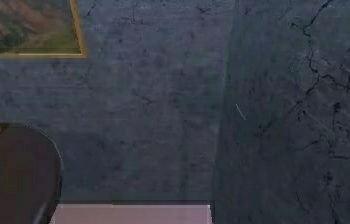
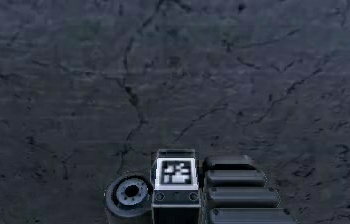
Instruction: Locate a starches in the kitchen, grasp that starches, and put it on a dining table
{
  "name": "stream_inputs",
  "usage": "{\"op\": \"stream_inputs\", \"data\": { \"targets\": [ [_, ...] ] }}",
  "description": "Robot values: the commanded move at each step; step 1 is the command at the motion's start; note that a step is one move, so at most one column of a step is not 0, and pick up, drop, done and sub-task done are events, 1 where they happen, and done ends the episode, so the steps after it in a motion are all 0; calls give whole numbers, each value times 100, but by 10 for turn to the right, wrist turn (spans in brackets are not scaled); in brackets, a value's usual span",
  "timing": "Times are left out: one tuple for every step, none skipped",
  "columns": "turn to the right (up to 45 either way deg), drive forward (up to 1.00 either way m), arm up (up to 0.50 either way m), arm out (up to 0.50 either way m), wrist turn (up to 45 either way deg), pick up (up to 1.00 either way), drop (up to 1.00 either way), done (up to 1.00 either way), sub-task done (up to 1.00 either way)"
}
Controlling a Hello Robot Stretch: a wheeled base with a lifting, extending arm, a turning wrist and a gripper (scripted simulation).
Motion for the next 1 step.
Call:
{"op": "stream_inputs", "data": {
  "targets": [
    [0,80,0,0,0,0,0,0,0]
  ]
}}
